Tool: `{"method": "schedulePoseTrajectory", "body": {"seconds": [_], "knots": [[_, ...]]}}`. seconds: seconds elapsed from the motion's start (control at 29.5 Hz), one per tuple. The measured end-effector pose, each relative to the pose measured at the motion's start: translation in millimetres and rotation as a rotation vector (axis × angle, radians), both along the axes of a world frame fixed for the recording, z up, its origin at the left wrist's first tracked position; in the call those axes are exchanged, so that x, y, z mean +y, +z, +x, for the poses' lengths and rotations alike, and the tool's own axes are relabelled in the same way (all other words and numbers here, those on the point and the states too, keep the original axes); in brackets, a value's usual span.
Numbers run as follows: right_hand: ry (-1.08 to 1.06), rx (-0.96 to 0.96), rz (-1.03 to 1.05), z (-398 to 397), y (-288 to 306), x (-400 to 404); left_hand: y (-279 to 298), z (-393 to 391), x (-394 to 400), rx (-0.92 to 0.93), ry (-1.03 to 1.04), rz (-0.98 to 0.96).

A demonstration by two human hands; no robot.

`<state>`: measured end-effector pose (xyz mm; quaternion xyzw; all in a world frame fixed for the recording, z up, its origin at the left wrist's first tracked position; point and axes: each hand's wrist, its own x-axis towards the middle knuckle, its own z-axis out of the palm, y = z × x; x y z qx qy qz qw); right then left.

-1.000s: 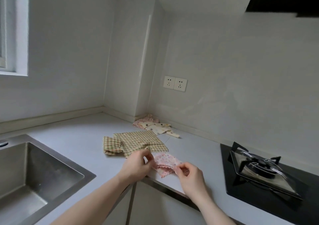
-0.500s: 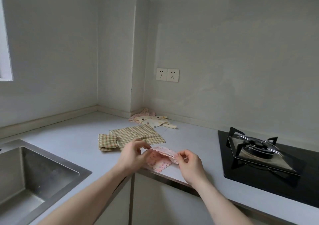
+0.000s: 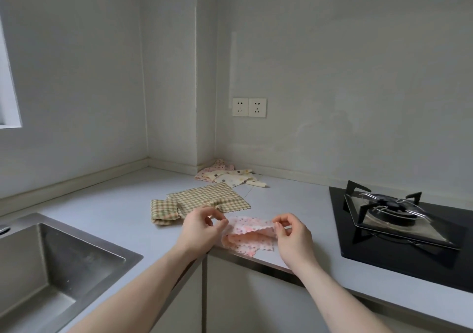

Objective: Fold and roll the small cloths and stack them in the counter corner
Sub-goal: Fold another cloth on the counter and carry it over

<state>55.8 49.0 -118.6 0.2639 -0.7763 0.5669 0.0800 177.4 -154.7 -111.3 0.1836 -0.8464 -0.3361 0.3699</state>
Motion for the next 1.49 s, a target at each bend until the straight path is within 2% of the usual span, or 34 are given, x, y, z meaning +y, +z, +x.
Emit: {"method": "schedulePoseTrajectory", "body": {"seconds": [0.14,0.2,0.27,0.37,0.47,0.58,0.71,0.81,0.91,0.98,1.15,1.35,1.49], "knots": [[0.02,0.039,0.07,-0.4,-3.3,-5.7,4.0,8.6,-15.9,-0.044,0.306,-0.211],[0.06,0.03,0.101,2.3,-0.9,-7.5,2.6,15.0,-33.5,-0.113,0.403,-0.203],[0.106,0.018,0.152,5.2,1.1,-7.1,-0.1,19.9,-43.1,-0.165,0.409,-0.132],[0.13,0.017,0.214,9.2,1.9,-5.8,-1.7,20.7,-34.8,-0.15,0.332,-0.163],[0.066,0.045,0.206,9.3,-0.5,-6.1,0.8,17.3,-13.2,-0.069,0.123,-0.257],[0.022,0.046,0.093,8.2,0.3,-3.8,0.8,11.7,8.1,-0.071,-0.068,-0.371],[0.017,-0.014,-0.043,15.0,8.2,0.4,-1.6,9.9,14.7,-0.087,-0.111,-0.466],[0.024,0.002,-0.087,20.2,25.6,2.0,2.1,9.6,10.3,-0.014,-0.09,-0.413],[0.038,0.101,-0.086,26.2,57.0,4.8,15.1,9.6,22.2,0.115,-0.088,-0.209],[0.04,0.163,-0.073,27.8,80.3,7.6,29.2,10.9,32.2,0.21,-0.125,-0.07],[-0.039,0.337,0.003,19.3,122.8,26.2,68.4,21.1,43.2,0.33,-0.229,0.065],[-0.048,0.395,0.204,15.1,133.7,53.4,92.3,33.6,40.6,0.139,-0.369,0.08],[-0.055,0.365,0.267,14.2,128.3,61.2,92.1,38.2,45.8,-0.009,-0.386,0.039]]}}
